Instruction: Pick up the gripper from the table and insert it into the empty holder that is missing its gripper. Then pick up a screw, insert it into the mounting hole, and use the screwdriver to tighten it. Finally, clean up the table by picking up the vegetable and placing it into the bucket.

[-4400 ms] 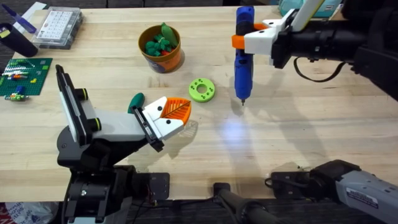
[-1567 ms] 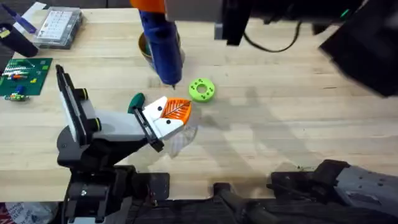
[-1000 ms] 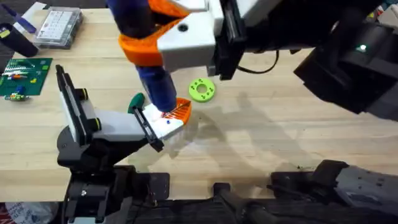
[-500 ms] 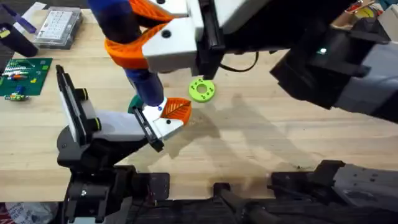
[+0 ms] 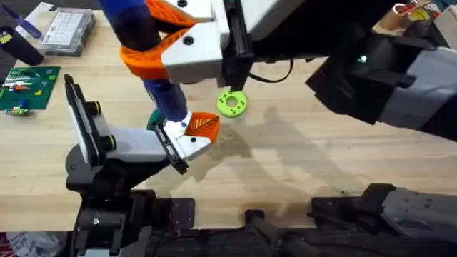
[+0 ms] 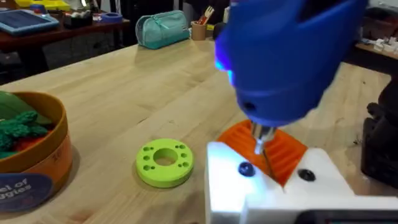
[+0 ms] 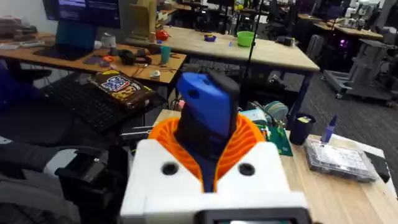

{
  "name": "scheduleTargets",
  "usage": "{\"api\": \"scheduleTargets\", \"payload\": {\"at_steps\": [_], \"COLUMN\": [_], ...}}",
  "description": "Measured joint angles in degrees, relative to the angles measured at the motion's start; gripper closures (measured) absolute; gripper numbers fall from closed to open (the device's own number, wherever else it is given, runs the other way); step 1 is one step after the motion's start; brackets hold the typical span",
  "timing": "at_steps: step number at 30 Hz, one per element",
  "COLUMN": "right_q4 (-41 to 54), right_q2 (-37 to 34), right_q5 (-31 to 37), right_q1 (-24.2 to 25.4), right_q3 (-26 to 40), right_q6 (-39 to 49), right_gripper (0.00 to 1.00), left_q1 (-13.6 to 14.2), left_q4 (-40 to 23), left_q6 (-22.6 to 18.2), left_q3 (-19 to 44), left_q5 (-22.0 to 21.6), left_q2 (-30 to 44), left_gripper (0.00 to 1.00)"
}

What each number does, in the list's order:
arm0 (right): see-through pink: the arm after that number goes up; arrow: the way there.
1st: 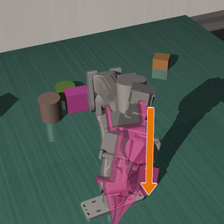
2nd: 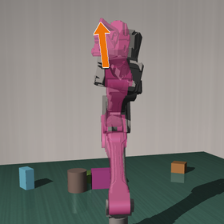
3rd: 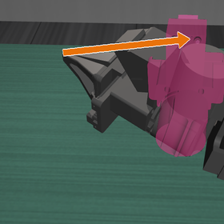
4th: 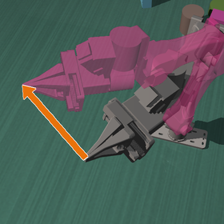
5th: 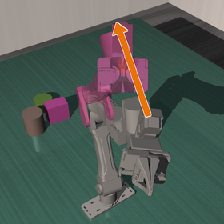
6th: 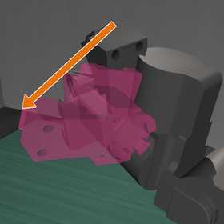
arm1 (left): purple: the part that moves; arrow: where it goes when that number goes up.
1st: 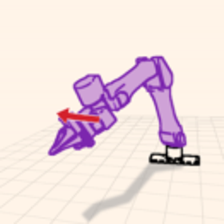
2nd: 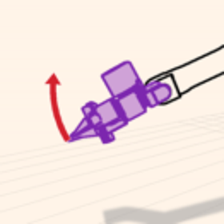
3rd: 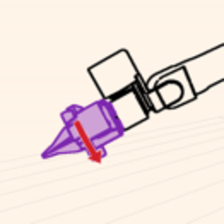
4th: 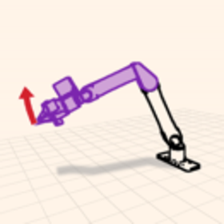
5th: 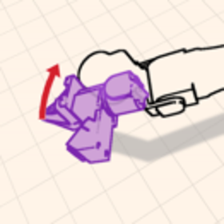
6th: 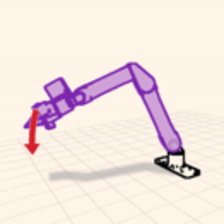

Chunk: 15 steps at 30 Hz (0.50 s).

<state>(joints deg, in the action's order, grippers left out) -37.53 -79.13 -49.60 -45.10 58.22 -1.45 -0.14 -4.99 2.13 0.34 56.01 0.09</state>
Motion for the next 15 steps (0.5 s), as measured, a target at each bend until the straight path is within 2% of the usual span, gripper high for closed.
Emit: {"api": "scheduleTargets", "payload": {"at_steps": [15], "right_q4": [1.37], "right_q2": [-0.11], "right_q5": [0.01], "right_q1": [0.00], "right_q3": [0.00], "right_q6": [0.00], "right_gripper": [0.946], "left_q1": [0.00], "left_q4": [0.00], "left_q6": [0.00], "left_q3": [0.00], "left_q5": [0.00], "left_q2": [0.01], "left_gripper": [0.988]}}
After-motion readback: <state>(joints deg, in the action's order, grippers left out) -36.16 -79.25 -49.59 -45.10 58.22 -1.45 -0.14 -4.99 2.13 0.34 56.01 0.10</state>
